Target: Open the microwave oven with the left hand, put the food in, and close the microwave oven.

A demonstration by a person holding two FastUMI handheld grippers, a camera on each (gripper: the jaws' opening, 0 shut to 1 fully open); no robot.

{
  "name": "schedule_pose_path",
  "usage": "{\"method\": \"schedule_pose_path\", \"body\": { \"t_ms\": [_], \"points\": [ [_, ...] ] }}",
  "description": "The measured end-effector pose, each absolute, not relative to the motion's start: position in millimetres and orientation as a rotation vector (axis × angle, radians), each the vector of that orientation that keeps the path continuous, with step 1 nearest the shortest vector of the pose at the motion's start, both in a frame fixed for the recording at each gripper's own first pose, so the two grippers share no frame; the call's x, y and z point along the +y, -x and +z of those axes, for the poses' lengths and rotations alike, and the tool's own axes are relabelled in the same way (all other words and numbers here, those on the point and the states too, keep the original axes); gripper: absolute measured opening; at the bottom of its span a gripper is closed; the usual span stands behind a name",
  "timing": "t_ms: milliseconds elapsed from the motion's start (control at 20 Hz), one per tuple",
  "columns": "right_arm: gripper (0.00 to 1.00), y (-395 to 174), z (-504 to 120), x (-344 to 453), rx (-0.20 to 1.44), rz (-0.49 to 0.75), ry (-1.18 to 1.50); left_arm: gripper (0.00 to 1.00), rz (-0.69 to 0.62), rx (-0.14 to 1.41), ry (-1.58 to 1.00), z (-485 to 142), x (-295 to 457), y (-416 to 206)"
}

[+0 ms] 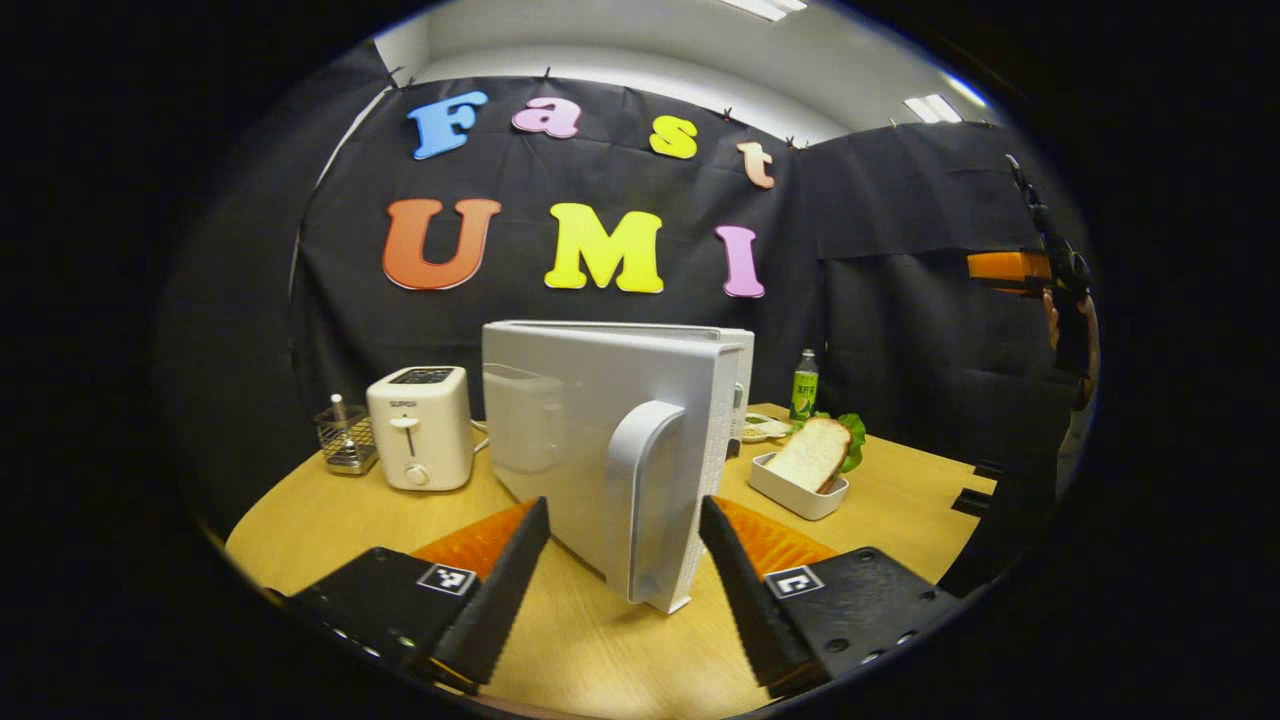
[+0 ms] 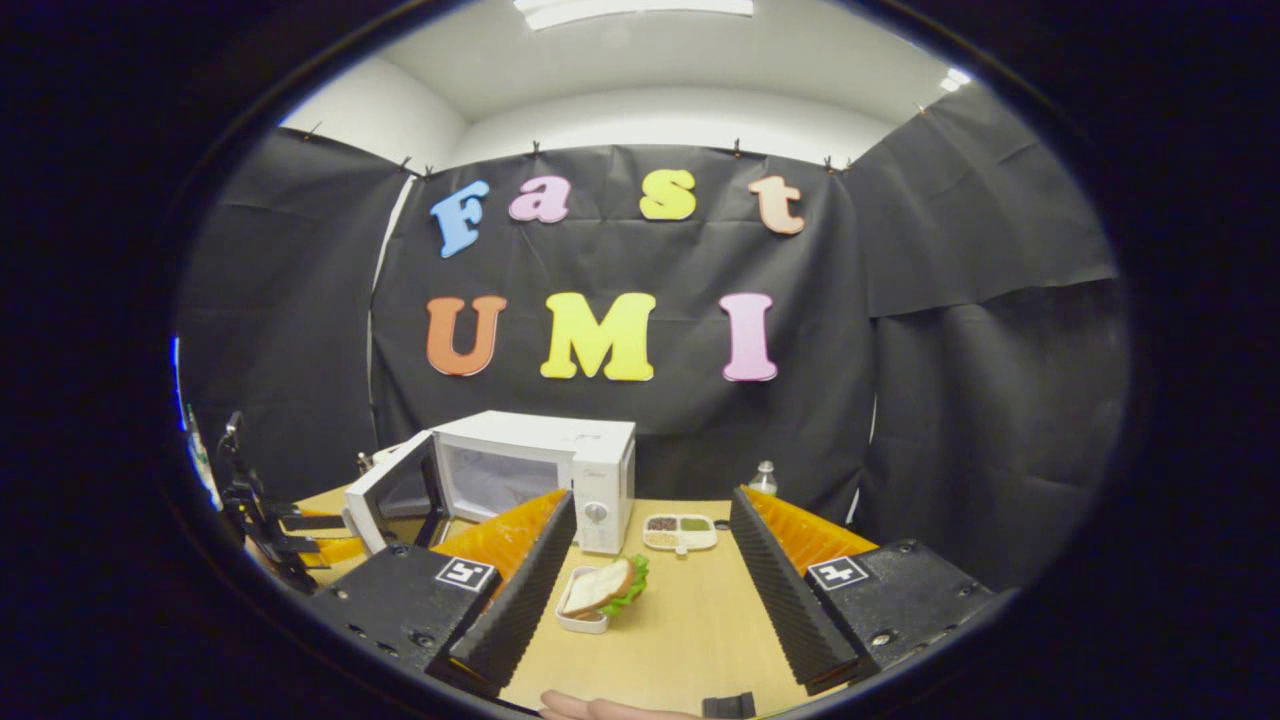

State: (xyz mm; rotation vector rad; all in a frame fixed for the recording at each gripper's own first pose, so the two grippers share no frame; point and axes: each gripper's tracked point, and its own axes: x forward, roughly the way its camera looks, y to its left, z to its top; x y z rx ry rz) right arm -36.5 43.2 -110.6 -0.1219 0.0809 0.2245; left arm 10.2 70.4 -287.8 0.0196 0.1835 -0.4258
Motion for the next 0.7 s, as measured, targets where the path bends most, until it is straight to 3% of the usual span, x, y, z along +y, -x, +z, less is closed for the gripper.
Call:
{"method": "schedule_pose_path", "body": {
  "t_ms": [50, 250, 300, 350, 400, 450, 500, 550, 600, 700],
  "points": [
    [0.99, 27.5, -116.5, 48.2, 0.101, 0.232, 0.133, 0.98, -0.375, 0.18, -0.019, -284.3, 84.1, -9.0],
    [0.99, -10.2, -130.7, 61.7, 0.193, 0.243, 0.123, 0.95, -0.113, 0.178, -0.077, -261.6, 135.3, -4.2],
    [0.92, -20.6, -133.0, 62.6, 0.212, 0.244, 0.126, 0.95, -0.089, 0.166, -0.089, -251.7, 135.5, -4.0],
    [0.99, -30.9, -135.9, 59.9, 0.229, 0.237, 0.129, 0.82, -0.069, 0.156, -0.089, -242.2, 135.4, -3.3],
    [0.99, -40.7, -137.0, 58.3, 0.248, 0.233, 0.133, 0.95, -0.054, 0.142, -0.081, -230.3, 133.7, -4.0],
    [0.92, -50.2, -139.2, 57.7, 0.27, 0.235, 0.136, 0.95, -0.032, 0.134, -0.079, -219.3, 134.5, -5.0],
    [0.99, -59.0, -142.4, 57.8, 0.3, 0.245, 0.137, 0.95, -0.021, 0.113, -0.079, -206.1, 132.8, -5.1],
    [0.92, -66.9, -146.9, 57.6, 0.334, 0.26, 0.132, 0.95, -0.015, 0.096, -0.071, -193.5, 128.4, -7.2],
    [0.99, -75.3, -151.9, 57.3, 0.375, 0.277, 0.122, 0.95, -0.015, 0.086, -0.059, -181.6, 123.6, -8.0],
    [0.99, -94.7, -165.3, 55.5, 0.467, 0.302, 0.092, 0.94, -0.006, 0.072, -0.034, -161.4, 115.5, -15.2]
  ]
}}
